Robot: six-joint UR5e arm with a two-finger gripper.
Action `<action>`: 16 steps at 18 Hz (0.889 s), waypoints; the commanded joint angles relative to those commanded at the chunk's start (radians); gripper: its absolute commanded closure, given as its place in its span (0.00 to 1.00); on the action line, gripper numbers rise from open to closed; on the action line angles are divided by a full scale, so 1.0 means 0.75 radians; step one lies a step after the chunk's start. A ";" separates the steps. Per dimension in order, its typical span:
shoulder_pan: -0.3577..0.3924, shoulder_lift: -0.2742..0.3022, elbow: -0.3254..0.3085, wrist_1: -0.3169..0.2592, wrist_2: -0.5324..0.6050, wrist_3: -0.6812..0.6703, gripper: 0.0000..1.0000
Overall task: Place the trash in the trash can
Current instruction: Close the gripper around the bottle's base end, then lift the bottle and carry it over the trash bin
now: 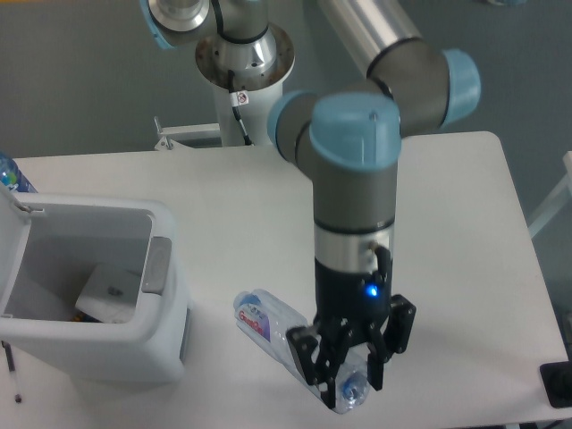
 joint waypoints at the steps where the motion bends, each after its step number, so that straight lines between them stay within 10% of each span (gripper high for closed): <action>1: 0.002 0.002 0.010 0.027 -0.030 0.000 0.60; 16: 0.035 0.055 0.080 0.041 -0.695 0.069 0.62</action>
